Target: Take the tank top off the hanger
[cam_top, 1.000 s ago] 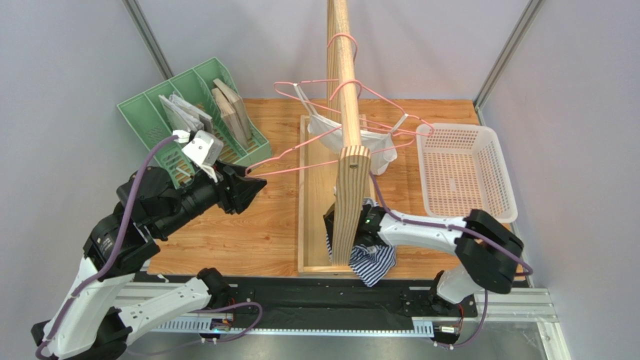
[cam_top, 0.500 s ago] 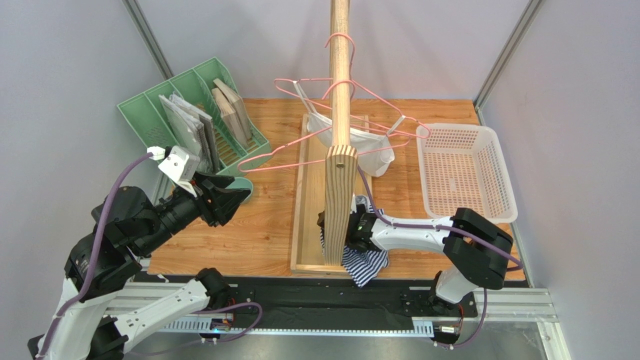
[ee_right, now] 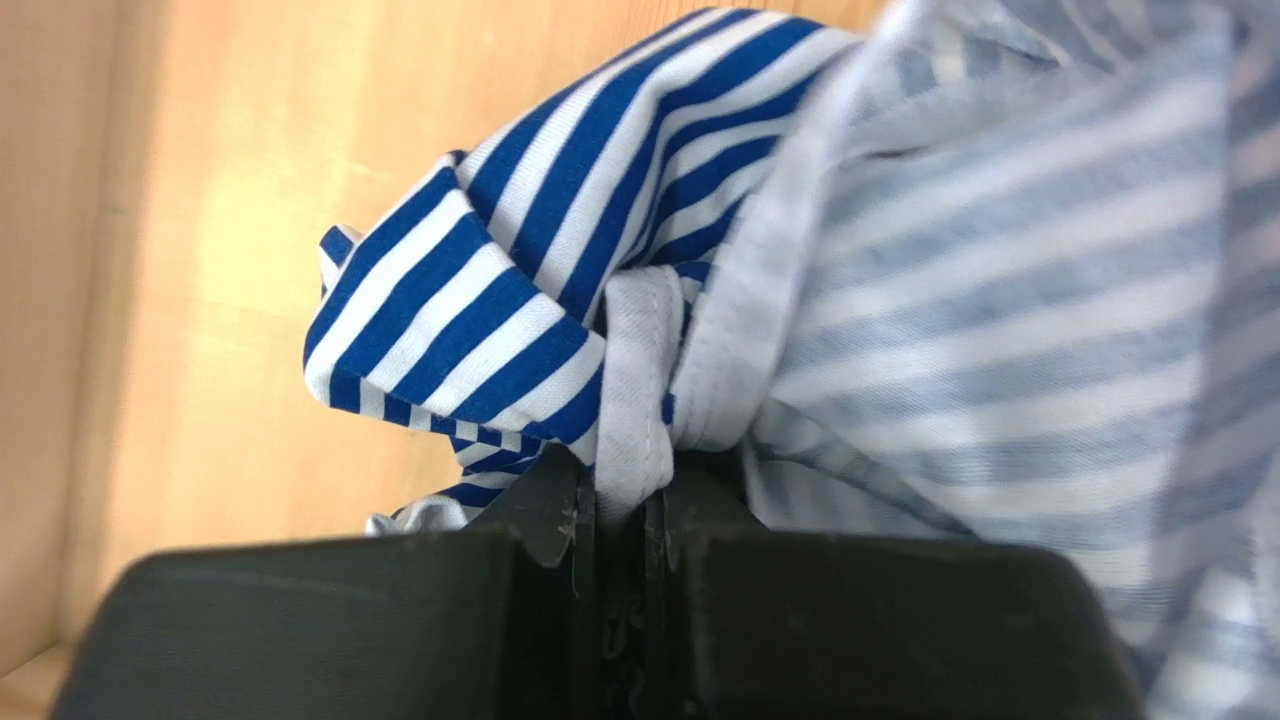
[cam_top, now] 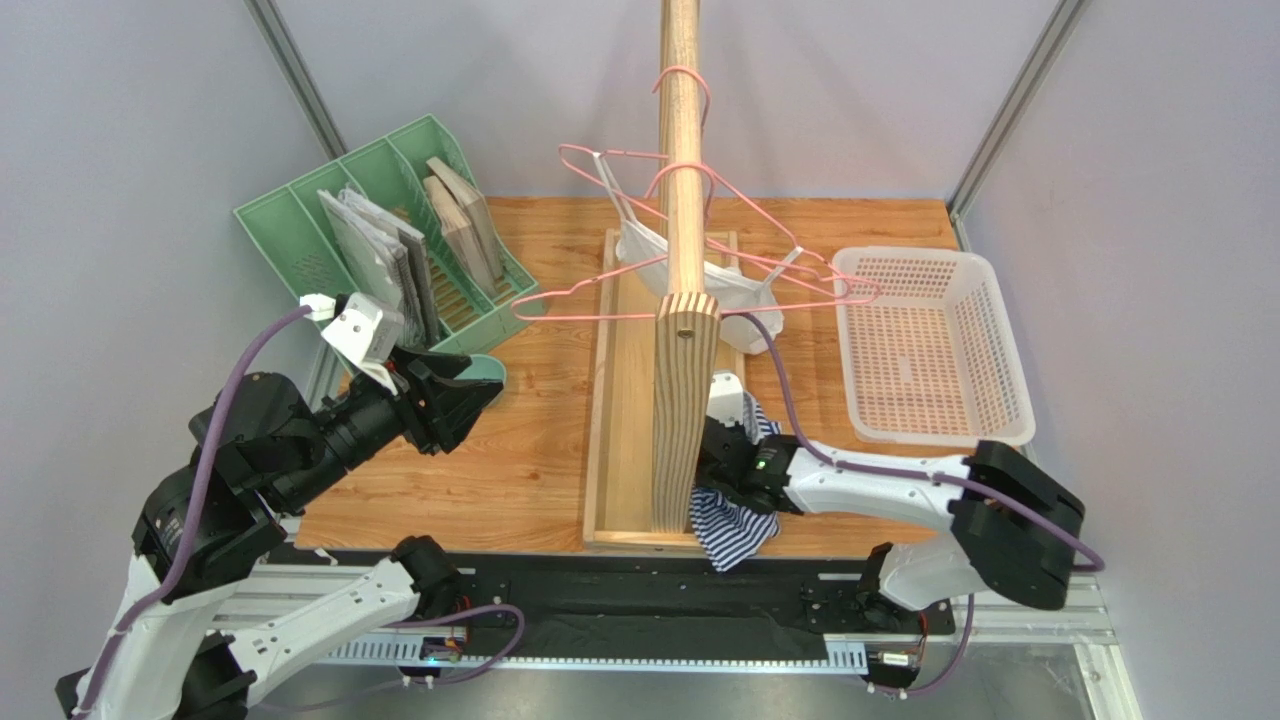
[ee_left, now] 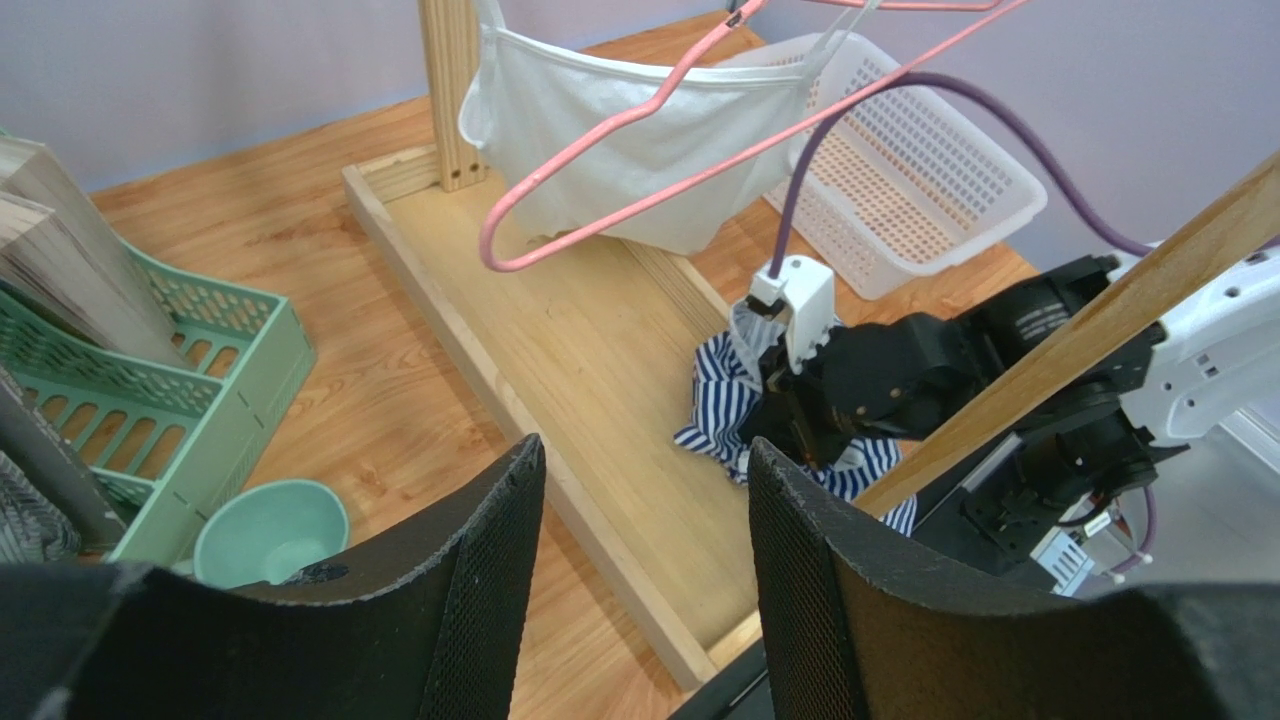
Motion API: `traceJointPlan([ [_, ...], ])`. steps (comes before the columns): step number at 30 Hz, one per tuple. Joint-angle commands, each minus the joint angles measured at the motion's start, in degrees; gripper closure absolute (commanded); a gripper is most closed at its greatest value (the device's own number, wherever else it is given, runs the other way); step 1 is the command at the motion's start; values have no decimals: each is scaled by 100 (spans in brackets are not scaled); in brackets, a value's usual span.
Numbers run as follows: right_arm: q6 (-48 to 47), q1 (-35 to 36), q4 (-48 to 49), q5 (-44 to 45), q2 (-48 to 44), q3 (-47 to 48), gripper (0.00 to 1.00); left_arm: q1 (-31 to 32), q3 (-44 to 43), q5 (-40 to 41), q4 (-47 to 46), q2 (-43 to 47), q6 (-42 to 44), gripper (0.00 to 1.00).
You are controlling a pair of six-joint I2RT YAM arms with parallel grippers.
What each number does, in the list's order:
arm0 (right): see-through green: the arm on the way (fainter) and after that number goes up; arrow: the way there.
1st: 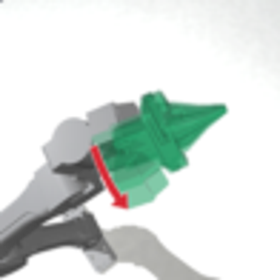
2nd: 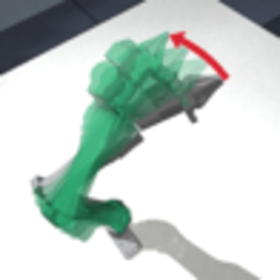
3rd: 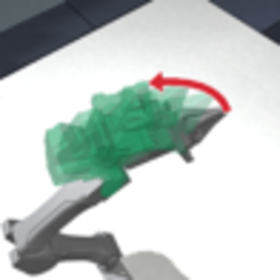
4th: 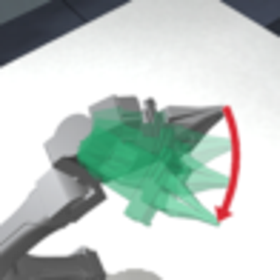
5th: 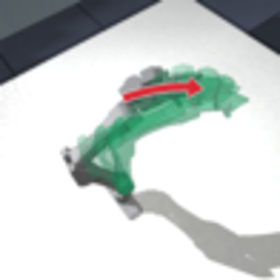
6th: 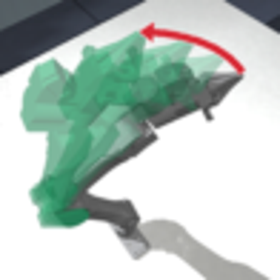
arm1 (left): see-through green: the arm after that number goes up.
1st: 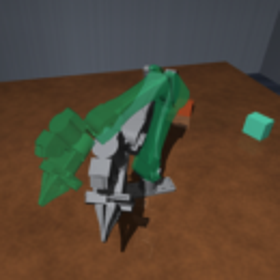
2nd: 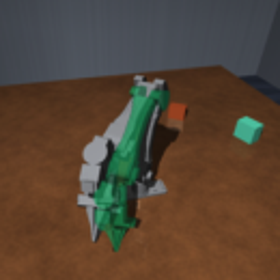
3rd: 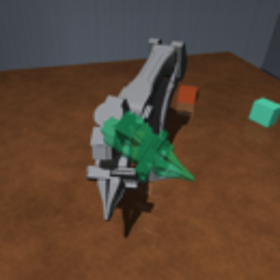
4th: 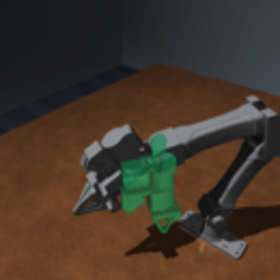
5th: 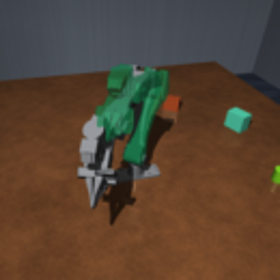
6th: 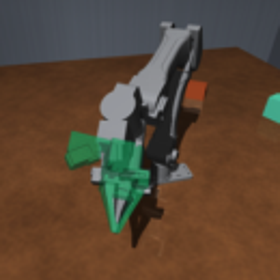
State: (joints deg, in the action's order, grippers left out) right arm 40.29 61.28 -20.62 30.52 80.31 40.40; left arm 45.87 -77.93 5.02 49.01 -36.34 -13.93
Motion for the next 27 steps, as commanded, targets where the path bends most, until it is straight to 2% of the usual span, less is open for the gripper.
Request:
traceJointPlan([
  [1,-504,-80,172,208,-989,11,100,-25,32,-36,12,-5,-127,43],
  [6,-943,-160,392,51,-2385,-163,100,-16,41,-88,-23,-5,-197,43],
  [12,-1137,-186,603,-301,-3433,-559,100,-16,-20,-194,-103,-22,-268,43],
  [17,-1470,-195,1279,-407,-5233,-1122,100,-16,-29,-238,-155,-40,-312,43],
  [23,-2305,-195,1886,66,-6596,-807,100,-16,67,-264,-173,-66,-364,43],
  [27,-3332,-195,2360,725,-6941,-613,100,-16,137,-256,-173,-40,-400,43],
])
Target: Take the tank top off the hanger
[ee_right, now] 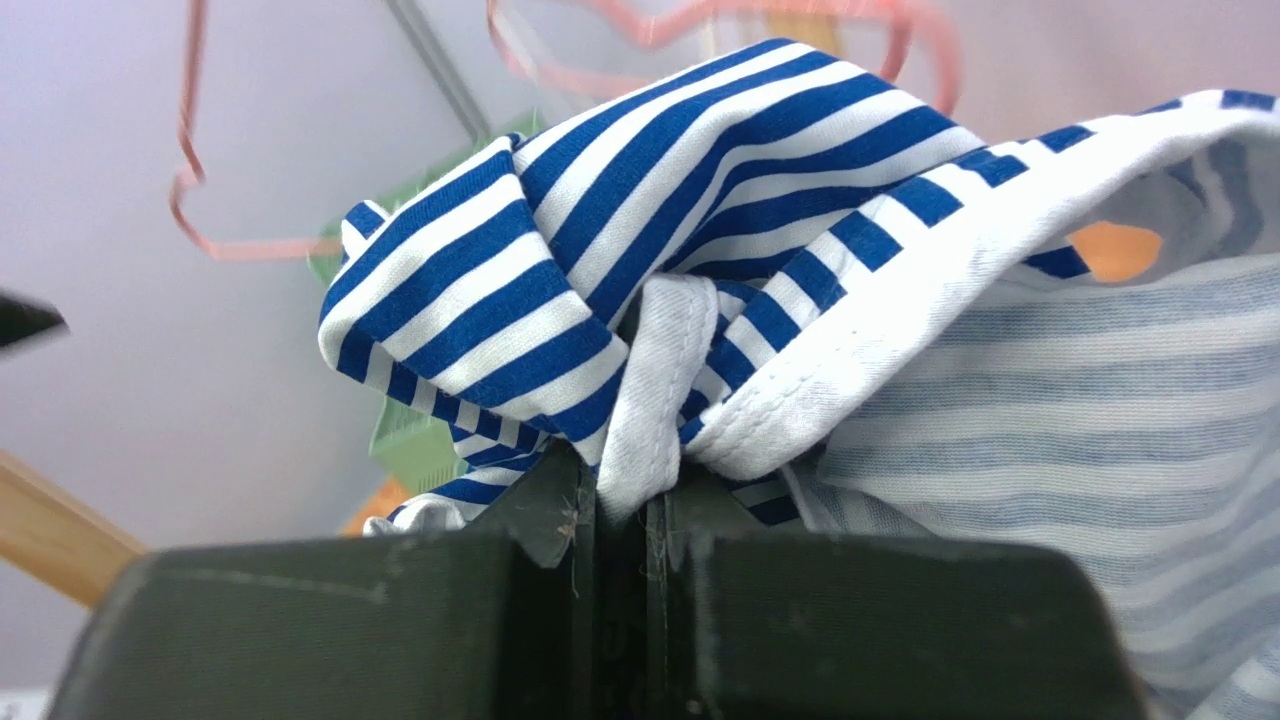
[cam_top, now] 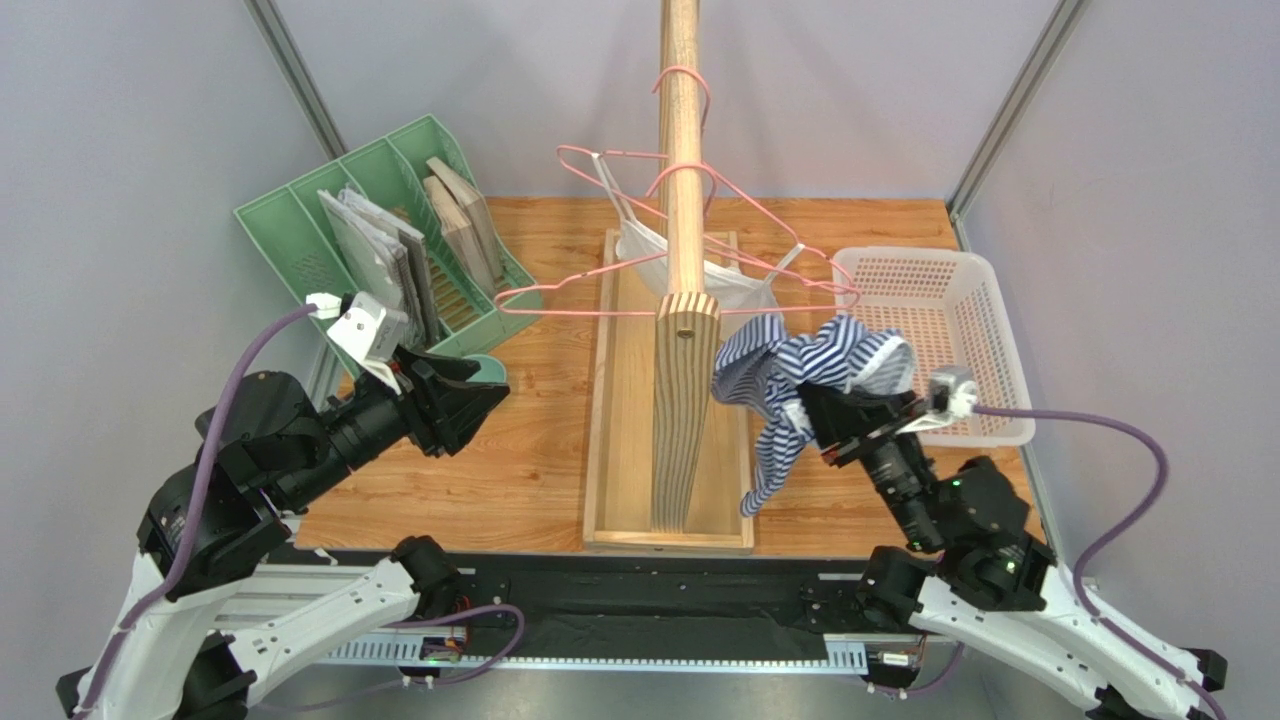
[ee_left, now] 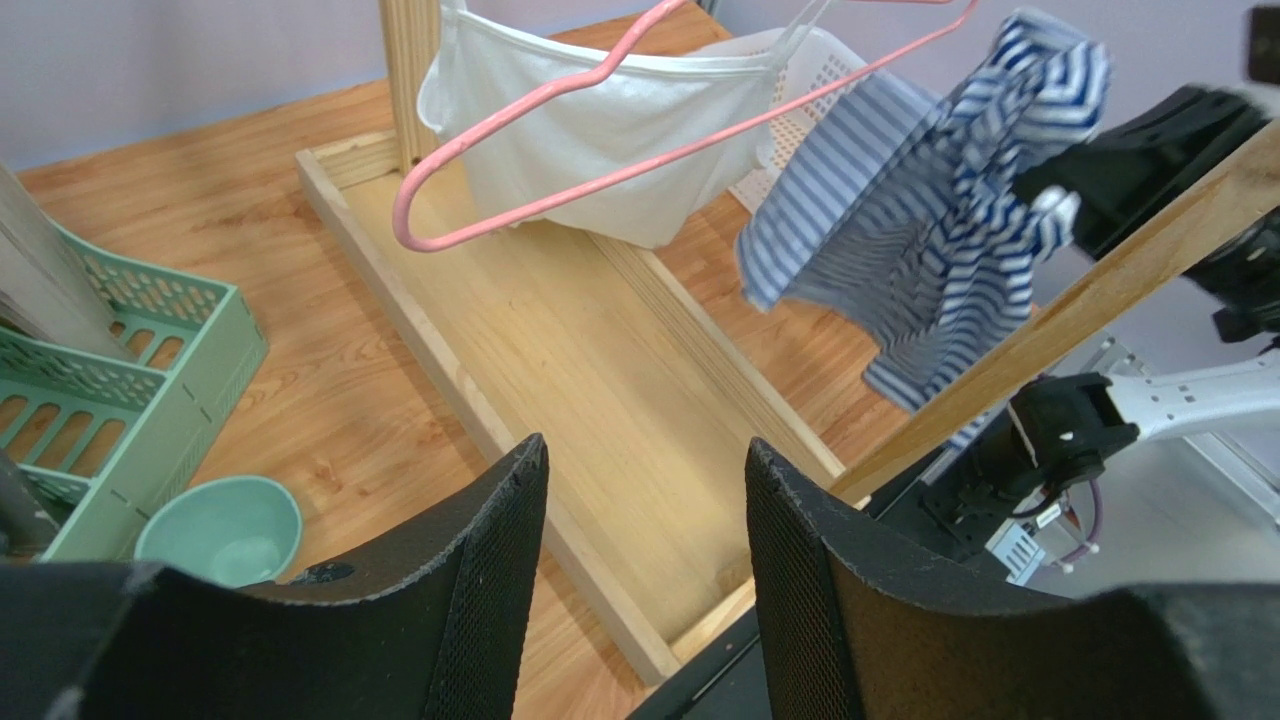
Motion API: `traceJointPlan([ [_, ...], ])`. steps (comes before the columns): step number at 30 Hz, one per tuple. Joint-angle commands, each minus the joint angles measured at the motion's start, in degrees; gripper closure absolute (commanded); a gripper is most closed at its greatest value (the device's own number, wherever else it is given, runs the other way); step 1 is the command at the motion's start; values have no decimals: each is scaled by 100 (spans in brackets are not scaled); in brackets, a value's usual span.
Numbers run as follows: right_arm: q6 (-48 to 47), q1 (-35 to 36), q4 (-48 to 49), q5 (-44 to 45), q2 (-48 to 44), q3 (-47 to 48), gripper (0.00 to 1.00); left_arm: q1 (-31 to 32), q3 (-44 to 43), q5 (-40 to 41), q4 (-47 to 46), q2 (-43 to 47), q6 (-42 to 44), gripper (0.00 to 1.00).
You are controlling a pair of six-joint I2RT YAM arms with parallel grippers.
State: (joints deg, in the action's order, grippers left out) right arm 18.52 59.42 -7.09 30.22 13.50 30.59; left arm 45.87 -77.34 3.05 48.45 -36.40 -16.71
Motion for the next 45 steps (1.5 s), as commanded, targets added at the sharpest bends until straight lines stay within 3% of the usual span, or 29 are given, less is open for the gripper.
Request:
traceJointPlan([
  [1,-1358,-18,1069,888,-295,412,100,-16,79,-50,-125,-42,-122,43],
  [5,-2527,-18,1850,1546,-374,404,100,-25,131,-24,-134,-60,-131,43],
  [8,-3528,-18,2903,2588,-164,456,100,-16,140,-33,-178,-121,-122,44],
  [9,-3809,-9,3646,2873,-59,483,100,-16,140,-41,-195,-139,-131,43],
  [11,-4907,-79,4537,3192,345,509,100,-16,149,-94,-230,-192,-139,44],
  [12,-5268,-288,5420,3192,538,518,100,-16,167,-120,-265,-209,-140,44],
  [13,-5950,-491,5829,3297,1149,675,100,-16,184,-138,-292,-244,-140,44],
  [14,-6053,-771,6086,3385,1477,824,100,-16,193,-147,-309,-244,-140,44],
  [16,-5574,-2017,5146,3403,2406,1672,100,-16,228,-173,-336,-271,-148,44],
  [17,-4256,-2457,4182,3360,2664,2174,100,-16,228,-190,-353,-271,-140,44],
  [18,-3504,-3349,2197,3229,2971,2597,100,-16,237,-199,-345,-262,-131,44],
  [20,-1740,-4189,926,2649,3629,3513,100,-16,246,-217,-327,-244,-139,44],
  [21,-1486,-4819,416,2456,3790,3655,100,-16,246,-243,-318,-227,-131,44],
  [25,-694,-5878,-342,1147,4756,4532,100,-16,220,-252,-196,-209,-70,44],
  [26,-344,-6263,-1181,866,5281,5248,100,-25,202,-235,-134,-209,-52,44],
  [28,-166,-6477,-2247,48,5968,6104,100,-16,193,-200,-116,-209,1,44],
  [29,-60,-6548,-3314,-120,6276,7013,100,-25,193,-199,-125,-209,1,44],
  [32,-103,-6662,-4664,-831,7384,7829,100,-25,237,-226,-116,-244,88,44],
  [36,-191,-6846,-5863,-1316,8308,8401,100,-16,299,-270,-151,-244,124,44],
  [39,-200,-6891,-6330,-976,8731,7983,100,-16,334,-270,-143,-253,124,44],
  [43,-86,-7014,-5411,-841,8626,6623,100,-25,369,-419,-142,-253,107,44],
  [45,10,-7137,-4926,-973,8722,6373,100,-16,360,-463,-134,-262,72,45],
])
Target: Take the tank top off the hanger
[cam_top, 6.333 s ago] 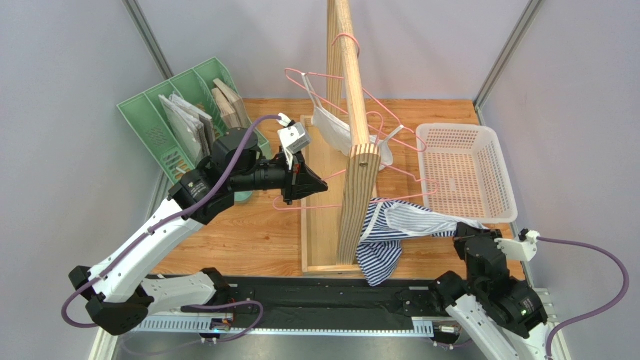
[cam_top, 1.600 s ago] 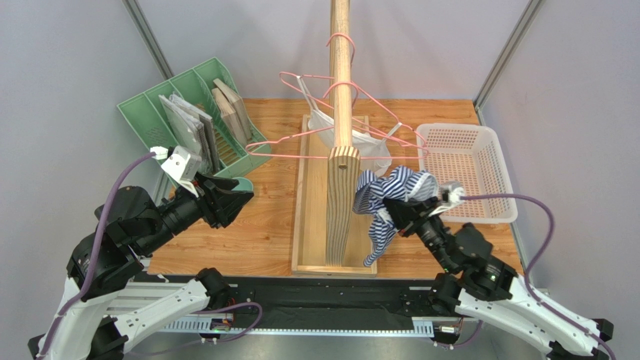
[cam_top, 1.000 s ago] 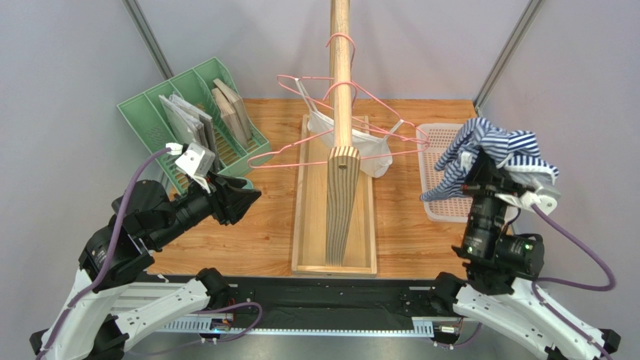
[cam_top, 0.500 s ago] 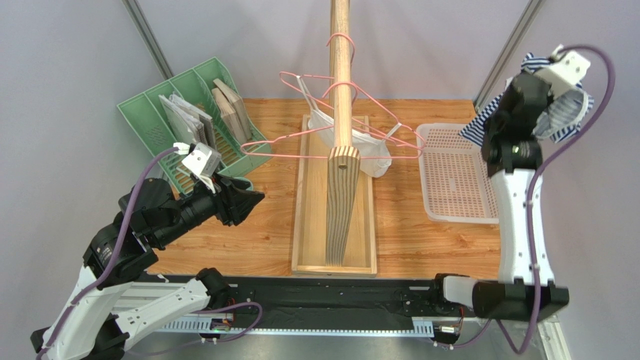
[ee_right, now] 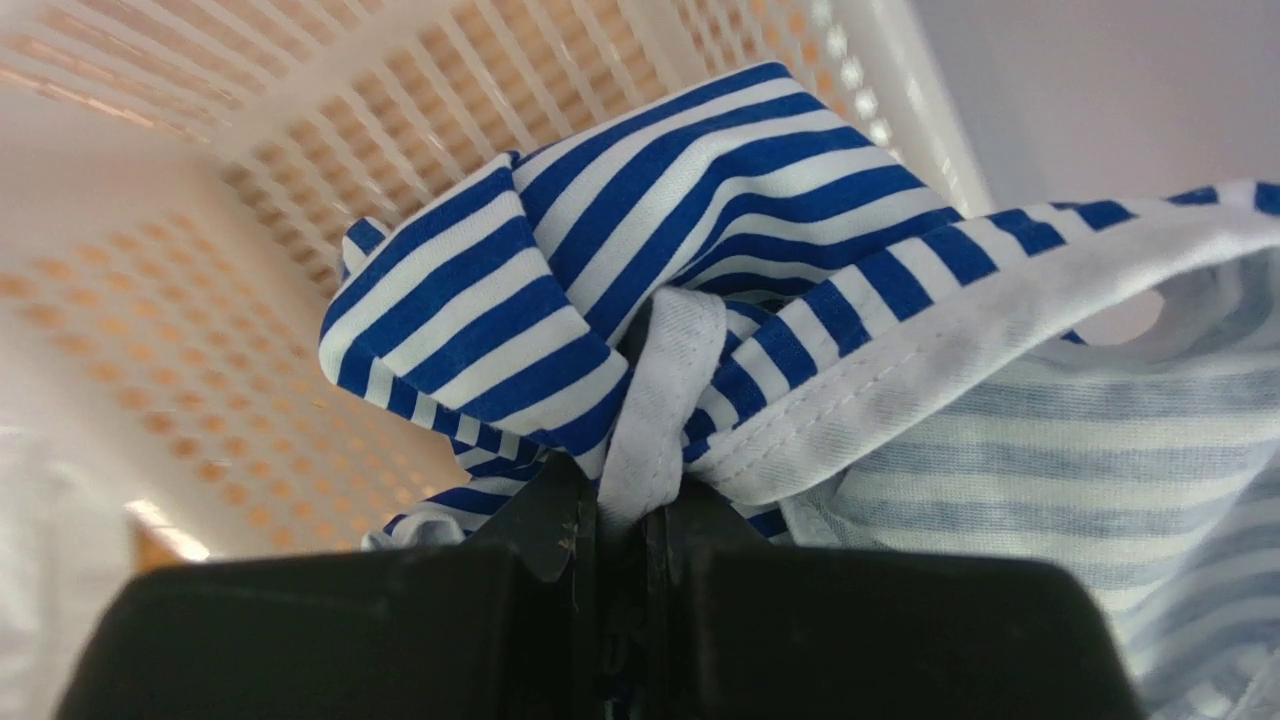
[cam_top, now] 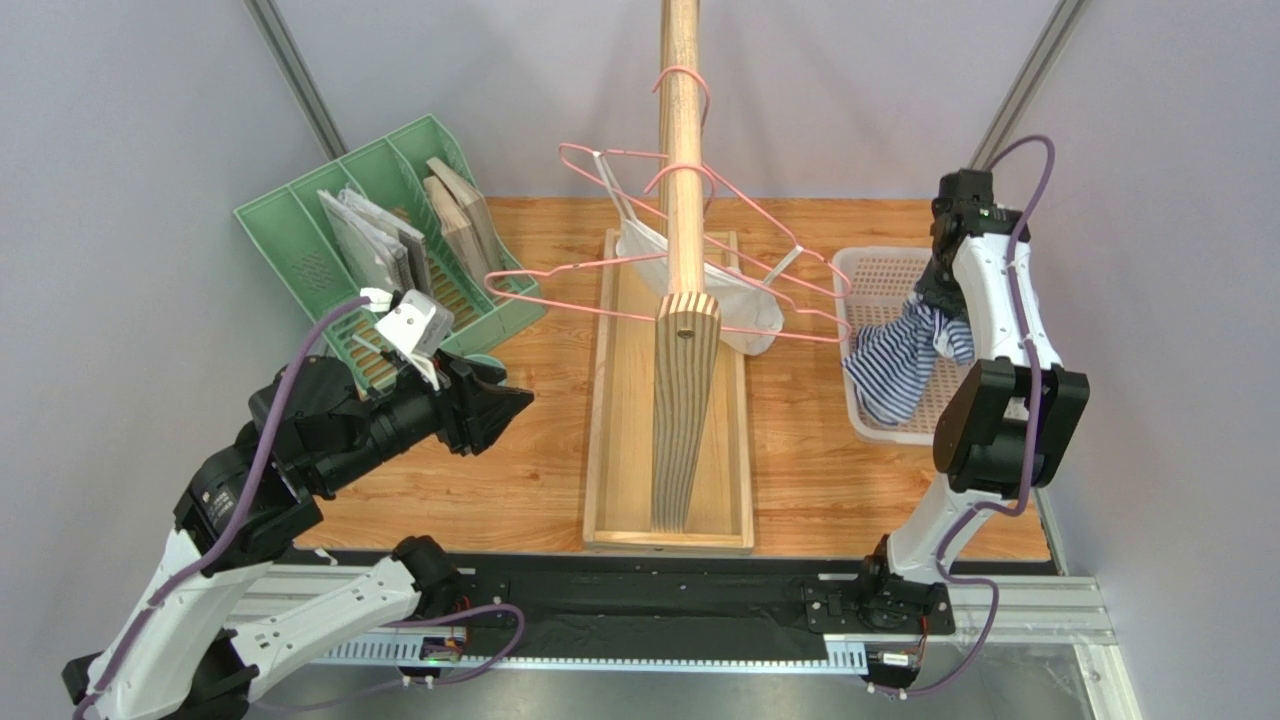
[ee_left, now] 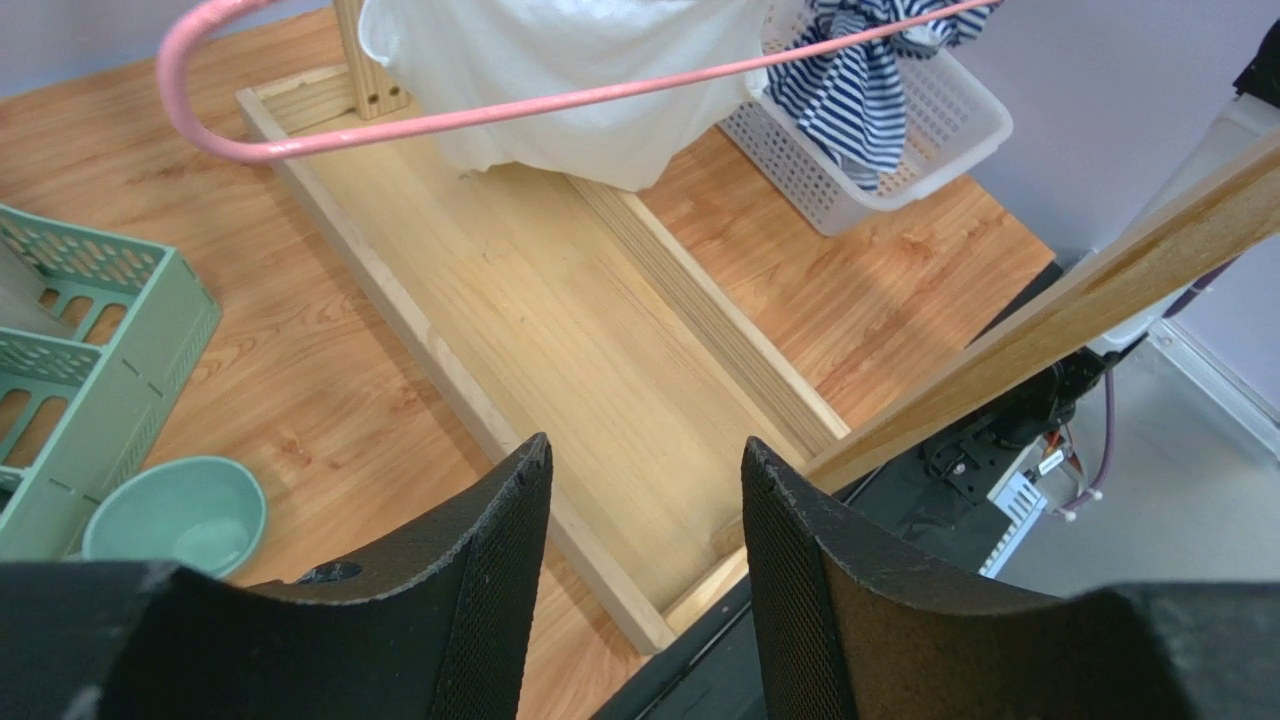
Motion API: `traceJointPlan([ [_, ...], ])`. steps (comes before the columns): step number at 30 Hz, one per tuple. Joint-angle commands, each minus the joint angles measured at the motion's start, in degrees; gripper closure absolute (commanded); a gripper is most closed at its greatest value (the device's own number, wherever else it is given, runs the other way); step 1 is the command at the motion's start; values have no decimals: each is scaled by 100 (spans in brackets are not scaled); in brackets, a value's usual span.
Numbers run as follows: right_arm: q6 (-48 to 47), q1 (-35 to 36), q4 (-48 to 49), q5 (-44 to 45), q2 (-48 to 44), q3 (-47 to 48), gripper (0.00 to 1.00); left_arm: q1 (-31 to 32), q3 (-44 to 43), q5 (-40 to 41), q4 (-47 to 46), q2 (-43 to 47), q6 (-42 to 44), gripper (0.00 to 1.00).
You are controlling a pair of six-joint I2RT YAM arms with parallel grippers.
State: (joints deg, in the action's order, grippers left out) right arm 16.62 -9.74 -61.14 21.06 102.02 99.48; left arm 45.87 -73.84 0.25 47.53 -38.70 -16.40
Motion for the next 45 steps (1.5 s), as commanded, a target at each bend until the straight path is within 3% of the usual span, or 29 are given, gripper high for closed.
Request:
traceJointPlan([
  [1,245,-239,515,3,-25,-587,98,-16,28,-201,-51,-33,49,45],
  [6,210,-248,814,-154,468,-685,85,-16,45,-262,-60,-50,15,47],
  [14,218,-257,850,-225,1065,-466,78,-16,160,-254,-95,46,-47,47],
  [18,193,-248,447,-356,1557,-44,50,-16,55,-253,-95,90,-73,47],
  [22,175,-222,217,-401,1419,1,36,-16,63,-315,-112,187,-117,47],
  [23,166,-222,208,-357,1330,-34,26,-16,72,-315,-130,213,-126,47],
  [25,140,-213,147,-444,1111,-52,22,-16,107,-315,-130,266,-126,47],
  [26,140,-204,60,-462,1040,-8,0,-16,116,-324,-138,292,-135,47],
  [34,-343,-116,41,-717,-365,-315,0,-16,54,-464,-165,398,-117,47],
  [37,-712,-142,199,-1374,-910,-359,0,-16,72,-534,-156,512,-118,47],
  [41,-941,-318,848,-3812,-1526,-613,0,-16,11,-623,-16,697,-126,47],
  [45,-985,-327,2094,-5267,-2194,-1201,0,-25,-121,-614,248,820,-126,47],
])
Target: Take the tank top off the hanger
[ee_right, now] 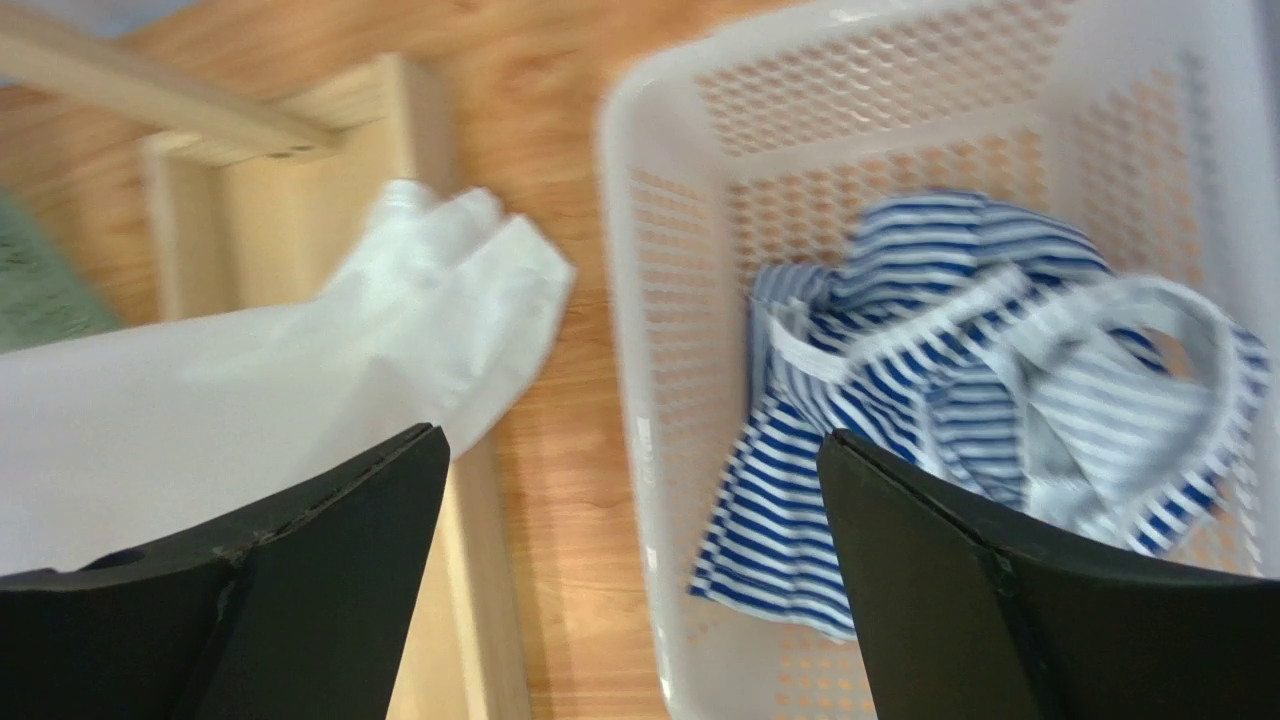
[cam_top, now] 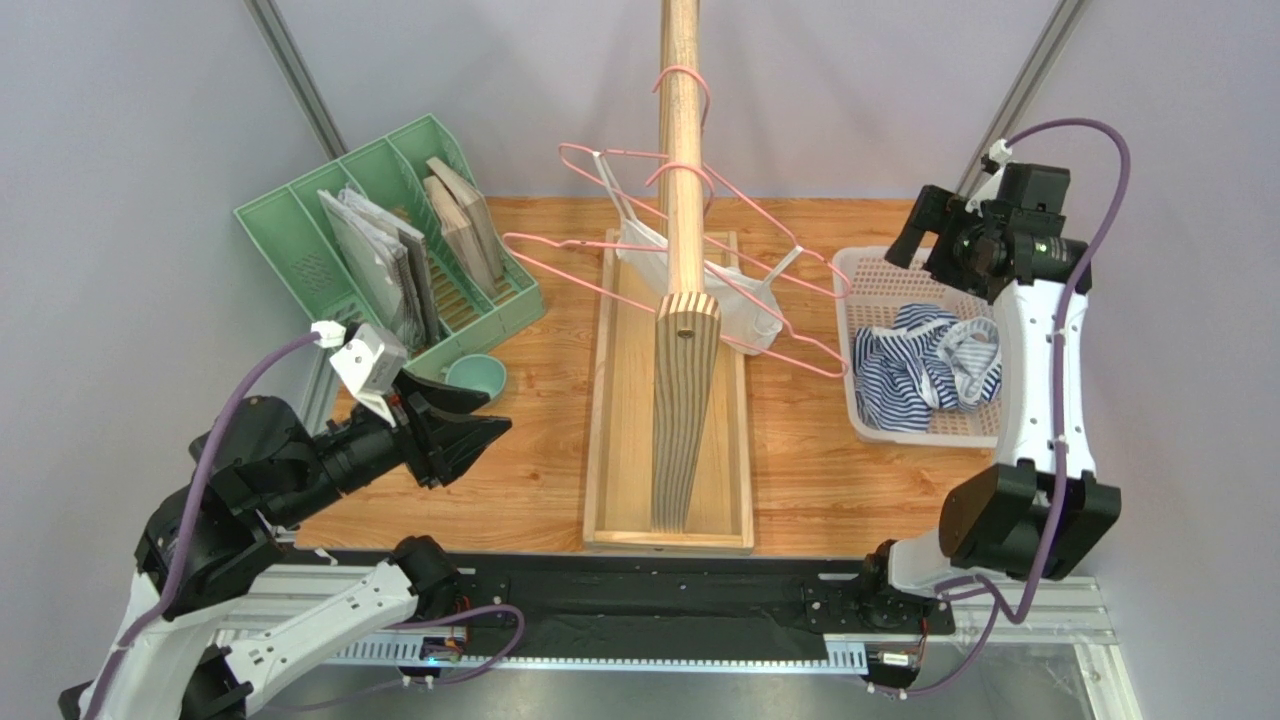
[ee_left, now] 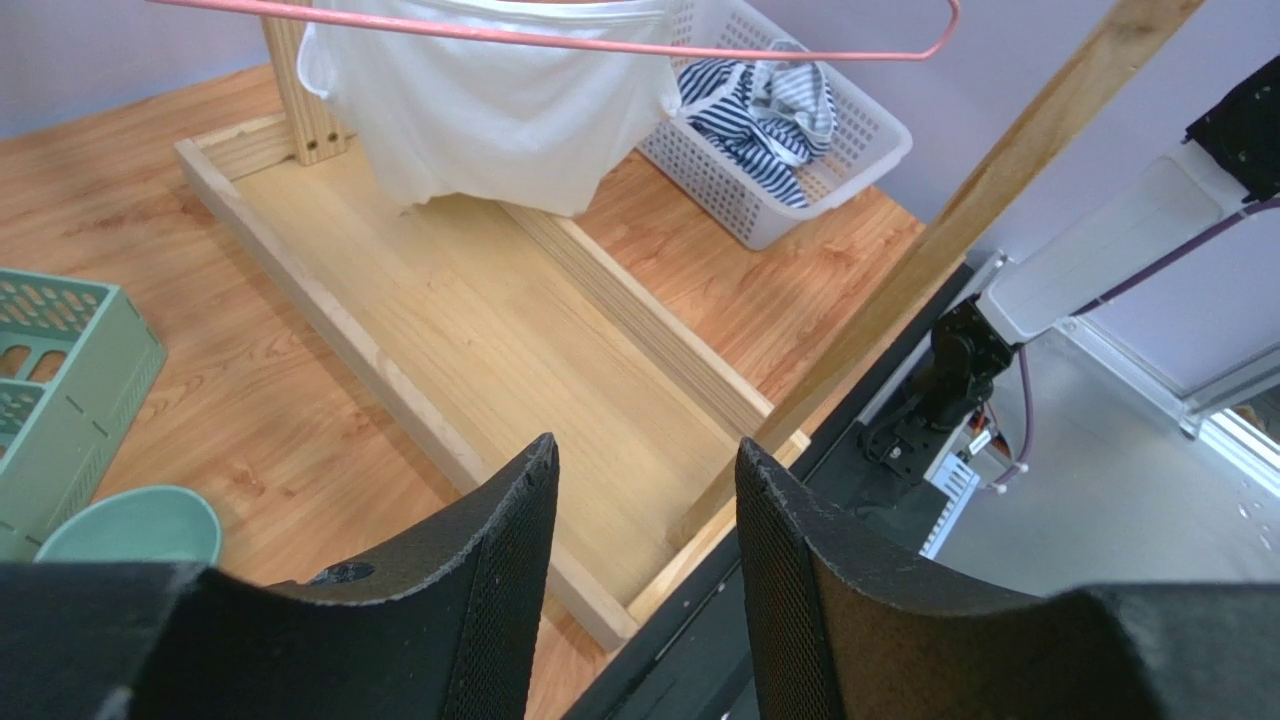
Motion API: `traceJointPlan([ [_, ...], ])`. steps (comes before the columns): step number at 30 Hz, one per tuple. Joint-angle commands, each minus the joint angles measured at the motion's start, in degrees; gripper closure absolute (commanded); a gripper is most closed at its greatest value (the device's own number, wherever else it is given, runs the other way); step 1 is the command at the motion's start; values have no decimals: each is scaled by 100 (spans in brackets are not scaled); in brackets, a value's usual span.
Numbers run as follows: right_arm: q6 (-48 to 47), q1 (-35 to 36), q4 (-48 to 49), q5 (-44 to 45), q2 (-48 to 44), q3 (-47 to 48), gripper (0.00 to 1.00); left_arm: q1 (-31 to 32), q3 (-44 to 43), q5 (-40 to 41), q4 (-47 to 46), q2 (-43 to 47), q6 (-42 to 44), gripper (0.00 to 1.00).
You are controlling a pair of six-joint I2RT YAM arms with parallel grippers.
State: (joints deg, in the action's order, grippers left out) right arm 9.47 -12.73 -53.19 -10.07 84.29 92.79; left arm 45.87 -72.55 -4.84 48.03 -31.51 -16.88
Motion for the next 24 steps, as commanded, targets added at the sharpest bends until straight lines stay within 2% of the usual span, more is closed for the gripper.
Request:
traceJointPlan([
  [1,-349,-36,1502,-2471,-666,-708,0,-16,-277,-105,250,127,-61,47],
  [2,-411,-28,1783,-2952,-877,-928,1,-16,-346,-87,355,145,-43,47],
  [3,-437,-36,2473,-3044,-1097,-1548,1,-16,-391,-78,408,154,-26,47],
  [4,-455,-45,2880,-3089,-1621,-1858,0,-16,-435,-87,470,136,-8,47],
  [5,-377,-45,3328,-3202,-1861,-2157,0,-25,-539,-61,601,119,10,47],
  [6,-254,-71,4168,-3334,-2046,-2447,0,-16,-575,-43,663,84,45,47],
  [7,-79,-98,4463,-3492,-2196,-2720,0,-16,-619,-17,733,57,45,47],
  [10,211,-98,5028,-4432,-2251,-2505,0,-25,-751,-95,927,-13,36,47],
  [13,598,-107,5082,-4987,-2014,-2048,0,-25,-734,-219,919,4,54,47],
  [18,1267,-89,4889,-6893,-1005,-536,0,-16,-479,-219,699,109,54,47],
  [20,1110,-98,4530,-7471,-845,-141,0,-16,-383,-237,585,127,27,47],
  [21,622,-89,3962,-7605,-827,-87,0,-25,-365,-237,559,119,36,47],
  [24,-128,-2,3385,-7747,-1106,-295,0,-16,-373,-219,549,31,71,46],
])
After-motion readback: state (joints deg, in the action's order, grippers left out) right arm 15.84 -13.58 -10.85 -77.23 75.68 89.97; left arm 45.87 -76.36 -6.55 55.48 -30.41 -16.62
